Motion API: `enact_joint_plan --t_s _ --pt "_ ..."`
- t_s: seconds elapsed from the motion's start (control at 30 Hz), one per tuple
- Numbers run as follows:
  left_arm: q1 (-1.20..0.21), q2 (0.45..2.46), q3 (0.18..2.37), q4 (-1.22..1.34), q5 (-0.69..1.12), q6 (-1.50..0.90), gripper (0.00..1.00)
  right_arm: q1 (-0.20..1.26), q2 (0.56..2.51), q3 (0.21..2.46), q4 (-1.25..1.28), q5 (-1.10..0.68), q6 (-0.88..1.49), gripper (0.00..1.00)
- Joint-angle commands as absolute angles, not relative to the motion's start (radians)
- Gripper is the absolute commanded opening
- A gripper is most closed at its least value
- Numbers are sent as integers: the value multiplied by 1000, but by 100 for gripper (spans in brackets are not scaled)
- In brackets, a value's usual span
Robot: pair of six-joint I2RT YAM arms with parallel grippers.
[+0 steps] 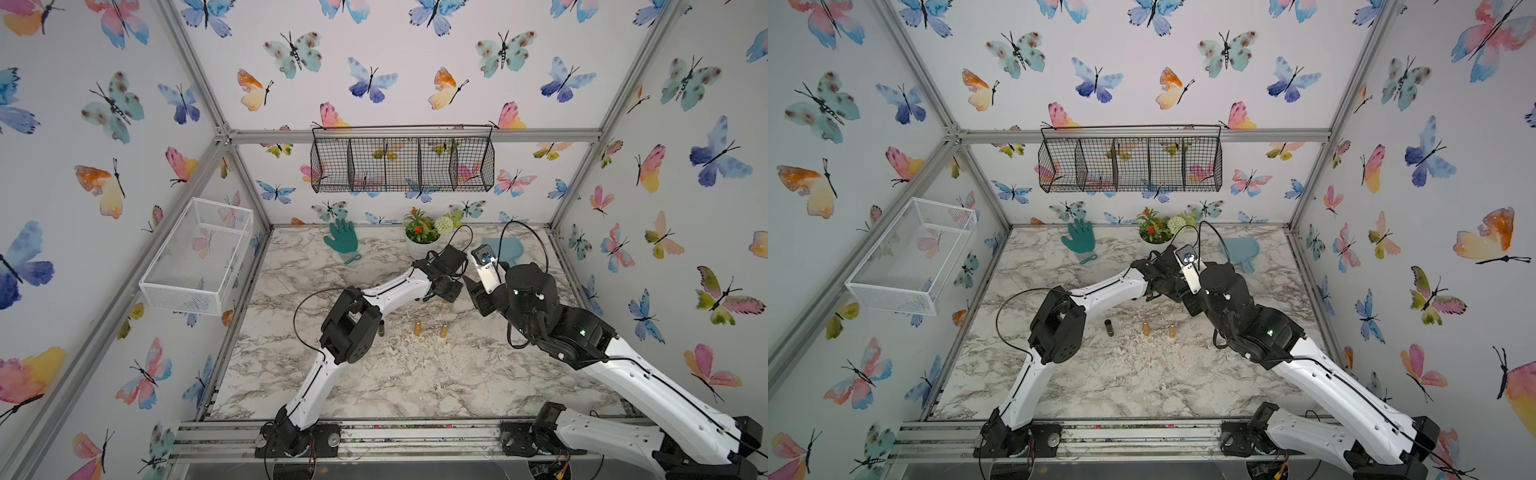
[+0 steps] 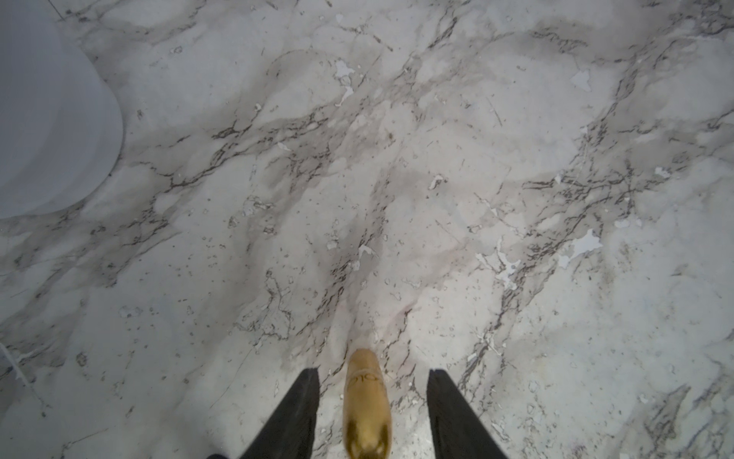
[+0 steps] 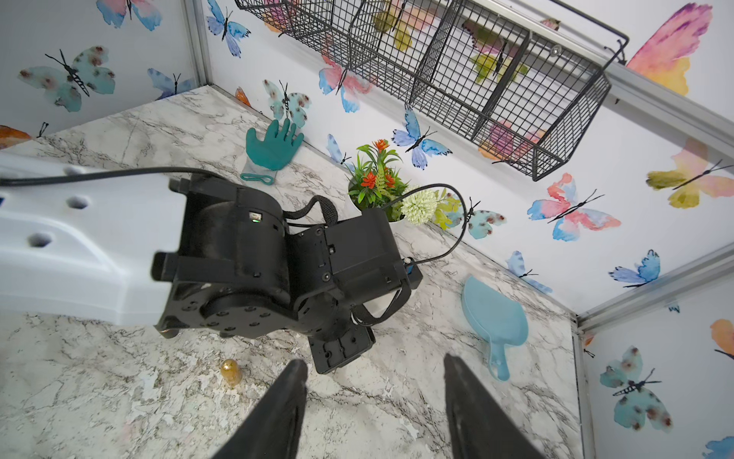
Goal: Open the lipstick cap
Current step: Pick up the lipstick at the center of the board.
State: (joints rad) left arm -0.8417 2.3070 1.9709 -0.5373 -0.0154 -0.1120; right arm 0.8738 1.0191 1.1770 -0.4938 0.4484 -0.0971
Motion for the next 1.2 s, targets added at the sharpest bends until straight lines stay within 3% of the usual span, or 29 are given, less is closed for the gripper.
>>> enact_joint_plan --t_s 0.0,0.63,1.17 --pt "-844 2323 1971 -557 -32 -110 45 871 1020 1166 -487 453 -81 57" --pt "-838 2321 1938 -557 -33 -118 37 872 1032 1138 -455 448 -79 51" --pt "-817 2275 1925 -564 -3 -142 20 871 1028 1129 -453 443 -78 44"
